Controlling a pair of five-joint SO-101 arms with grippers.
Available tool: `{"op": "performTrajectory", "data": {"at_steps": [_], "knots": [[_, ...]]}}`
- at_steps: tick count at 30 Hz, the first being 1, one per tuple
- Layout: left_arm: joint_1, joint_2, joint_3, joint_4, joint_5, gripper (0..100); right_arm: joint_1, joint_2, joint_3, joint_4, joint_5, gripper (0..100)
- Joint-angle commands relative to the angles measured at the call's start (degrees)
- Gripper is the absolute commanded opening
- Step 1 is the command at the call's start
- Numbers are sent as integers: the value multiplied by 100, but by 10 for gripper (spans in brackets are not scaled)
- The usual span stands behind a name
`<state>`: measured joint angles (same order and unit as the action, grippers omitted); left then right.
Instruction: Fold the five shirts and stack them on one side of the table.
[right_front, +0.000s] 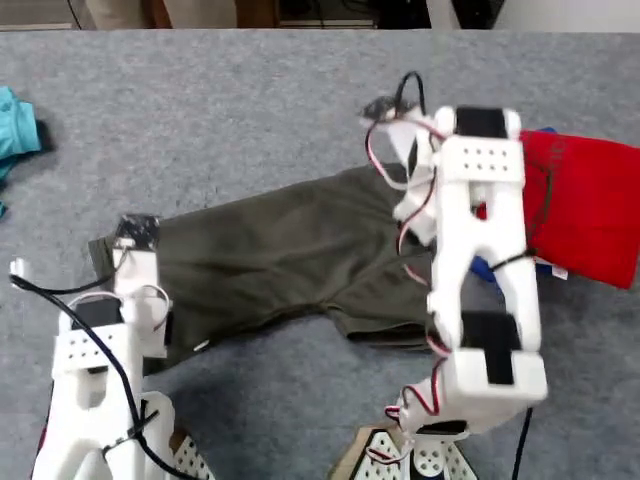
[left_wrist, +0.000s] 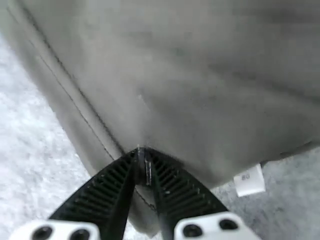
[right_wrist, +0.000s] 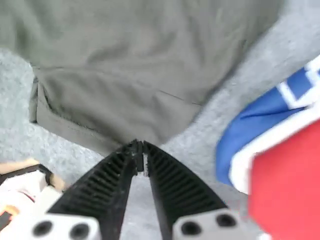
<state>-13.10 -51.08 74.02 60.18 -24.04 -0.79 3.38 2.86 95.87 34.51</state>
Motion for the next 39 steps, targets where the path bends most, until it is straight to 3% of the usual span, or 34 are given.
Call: {"op": "performTrajectory", "data": {"at_steps": [1, 6, 11, 20, 26, 32, 39], "knots": [[-176, -136, 53, 26, -343, 19, -57, -655, 1464, -967, 53, 4], [-404, -127, 273, 26, -818, 19, 92, -470, 2571, -2145, 44, 4], [-642, -127, 352, 18, -1143, 19, 655, 180, 2703, -2822, 79, 4], [-1187, -154, 360, -18, -1582, 19, 901, 1077, 2422, -2919, 343, 4], [-1196, -154, -404, 149, -1512, 19, 875, 391, 2404, -2303, 387, 4], [-1116, -198, -1389, 1125, -1424, 19, 866, -1604, 2440, -1336, 1099, 4], [-1371, -198, -967, 774, -1433, 19, 541, -3284, 3407, -949, 3288, 4]]}}
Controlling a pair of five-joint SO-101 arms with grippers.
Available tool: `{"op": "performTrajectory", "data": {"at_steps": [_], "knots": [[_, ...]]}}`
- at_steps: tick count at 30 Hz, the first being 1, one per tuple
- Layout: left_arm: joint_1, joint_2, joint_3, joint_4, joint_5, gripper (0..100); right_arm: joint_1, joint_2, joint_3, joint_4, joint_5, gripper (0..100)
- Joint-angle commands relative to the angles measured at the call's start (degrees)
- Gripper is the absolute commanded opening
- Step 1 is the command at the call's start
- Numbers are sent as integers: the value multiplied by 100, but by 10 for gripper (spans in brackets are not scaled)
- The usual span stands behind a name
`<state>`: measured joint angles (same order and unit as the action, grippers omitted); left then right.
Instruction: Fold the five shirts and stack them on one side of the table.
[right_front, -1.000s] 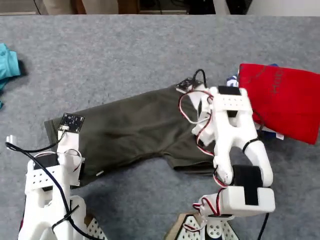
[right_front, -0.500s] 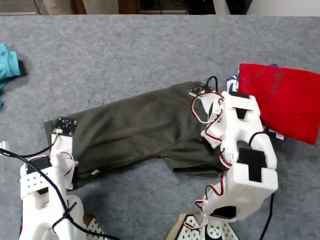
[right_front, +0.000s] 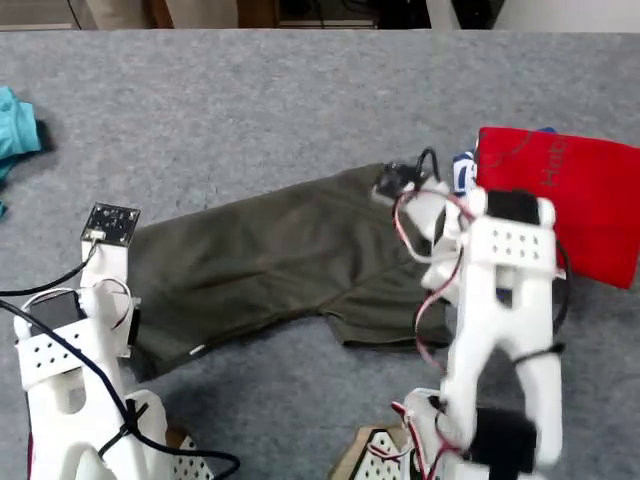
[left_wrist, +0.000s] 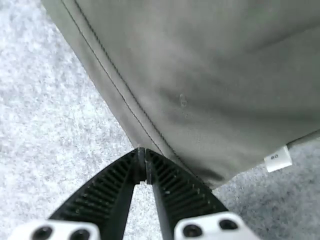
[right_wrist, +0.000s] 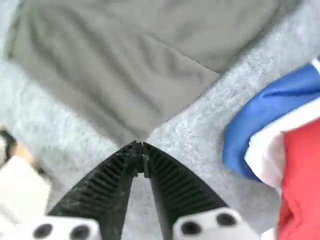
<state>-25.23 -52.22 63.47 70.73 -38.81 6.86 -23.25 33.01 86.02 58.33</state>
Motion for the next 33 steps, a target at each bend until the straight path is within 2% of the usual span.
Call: {"op": "performTrajectory", "data": {"at_steps": [1, 4, 8, 11, 15, 25, 33], "knots": [[-246, -84, 246, -484, 44, 19, -286, -716, 585, 0, 1178, 4], [-448, -75, 730, -1213, 114, 19, -453, -831, 1156, -176, 1503, 4], [-527, -31, 1169, -2321, 738, 19, -716, -848, 1736, -624, 1662, 5], [-545, -31, 1275, -2804, 1213, 19, -1015, -857, 2026, -721, 1864, 10], [-844, -48, 1626, -3323, 1363, 19, -1253, -857, 2404, -1222, 1916, 105], [-862, -31, 1618, -3385, 1363, 19, -1244, -866, 3451, -2075, 2119, 130], [-747, -31, 1635, -3385, 1354, 19, -1209, -831, 3943, -3411, 2127, 130]]}}
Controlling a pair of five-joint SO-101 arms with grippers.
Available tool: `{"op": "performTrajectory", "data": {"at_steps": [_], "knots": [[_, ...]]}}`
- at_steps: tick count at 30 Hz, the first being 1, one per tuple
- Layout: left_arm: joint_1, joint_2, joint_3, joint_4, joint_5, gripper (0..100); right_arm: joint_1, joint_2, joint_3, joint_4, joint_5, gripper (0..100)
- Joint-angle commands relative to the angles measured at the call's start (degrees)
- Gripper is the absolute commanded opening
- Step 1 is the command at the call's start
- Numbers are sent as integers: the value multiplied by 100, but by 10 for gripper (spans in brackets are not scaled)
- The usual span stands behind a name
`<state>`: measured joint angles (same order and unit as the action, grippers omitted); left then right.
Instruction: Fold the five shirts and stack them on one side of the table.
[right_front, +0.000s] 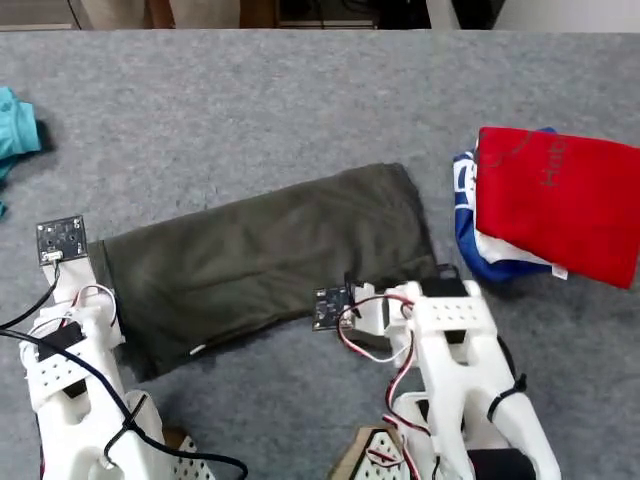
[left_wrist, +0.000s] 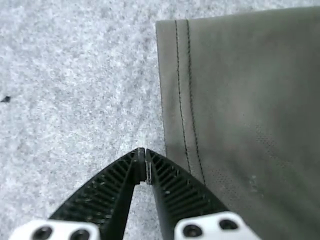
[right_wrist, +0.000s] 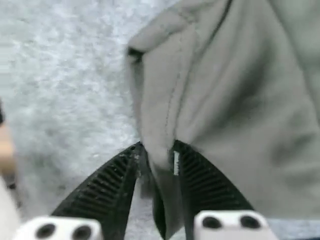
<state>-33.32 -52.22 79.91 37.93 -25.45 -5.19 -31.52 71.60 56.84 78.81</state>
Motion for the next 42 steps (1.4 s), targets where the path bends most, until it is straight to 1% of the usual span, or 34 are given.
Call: {"op": "performTrajectory", "data": {"at_steps": [1, 9, 11, 14, 17, 19, 22, 24, 28, 32, 42], "knots": [[62, -31, -9, -105, 18, 19, -4, -4, 84, -545, 79, 130], [62, -31, -9, -105, 18, 19, -4, 4, 215, -879, 352, 129], [62, -31, -9, -105, 18, 19, -4, 4, 215, -897, 352, 99], [70, -31, -9, -105, 18, 20, 31, 4, 198, -897, 352, 0], [70, -31, -9, -114, 18, 20, 198, -22, 163, -879, 343, 1], [70, -31, -9, -114, 18, 20, 312, -22, -57, -580, 334, 2], [70, -31, -9, -114, 18, 20, 330, -4, -945, 642, 299, 2], [70, -31, -9, -114, 18, 20, 321, 4, -1640, 1266, 229, 2], [70, -31, 0, -114, 18, 20, 48, 198, -2721, 1943, 211, 2], [70, -31, 0, -114, 18, 20, -365, 1095, -3635, 2242, 202, 2], [70, -31, 35, -114, 18, 20, -479, 3996, -6475, 2435, 290, 2]]}}
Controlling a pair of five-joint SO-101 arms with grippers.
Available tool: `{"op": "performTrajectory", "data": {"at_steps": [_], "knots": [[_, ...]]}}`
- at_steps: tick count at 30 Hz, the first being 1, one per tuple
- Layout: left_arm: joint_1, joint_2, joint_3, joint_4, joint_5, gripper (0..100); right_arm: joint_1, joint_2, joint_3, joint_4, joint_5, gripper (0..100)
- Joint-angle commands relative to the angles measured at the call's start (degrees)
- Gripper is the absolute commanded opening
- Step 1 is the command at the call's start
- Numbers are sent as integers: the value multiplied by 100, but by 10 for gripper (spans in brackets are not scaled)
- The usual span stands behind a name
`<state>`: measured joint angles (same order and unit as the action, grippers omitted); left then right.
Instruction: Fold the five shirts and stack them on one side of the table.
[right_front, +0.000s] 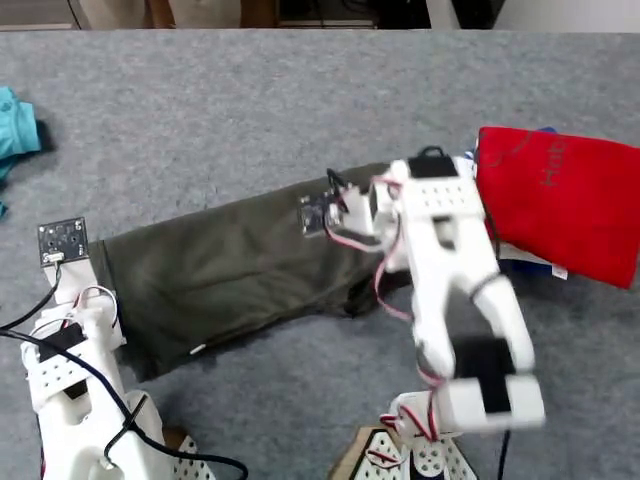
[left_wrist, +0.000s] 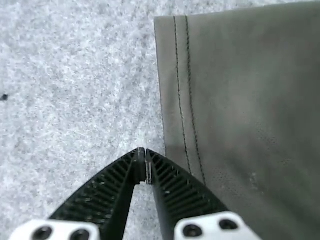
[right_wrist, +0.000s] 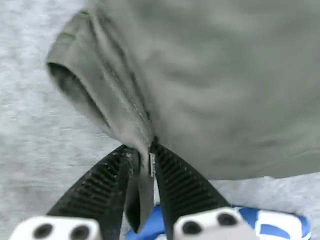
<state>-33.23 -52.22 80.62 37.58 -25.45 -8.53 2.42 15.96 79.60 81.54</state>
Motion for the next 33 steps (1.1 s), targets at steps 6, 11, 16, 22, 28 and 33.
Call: {"op": "performTrajectory", "data": {"at_steps": [6, 11, 16, 22, 28, 33], "knots": [[70, -31, -35, -79, 18, 20, -338, 1903, -2492, 695, 334, 2], [141, -31, -18, -79, 18, 20, -338, 2589, -3486, 659, 343, 5], [158, -31, -18, -79, 18, 20, -338, 2826, -4110, 703, 149, 147], [158, -31, -18, -79, 18, 20, -268, 2747, -4356, 1213, -26, 508], [158, -31, -18, -79, 18, 20, -101, 2097, -4145, 1802, -158, 541], [158, -48, -18, -79, 18, 20, -66, 1262, -2976, 1758, -158, 540]]}}
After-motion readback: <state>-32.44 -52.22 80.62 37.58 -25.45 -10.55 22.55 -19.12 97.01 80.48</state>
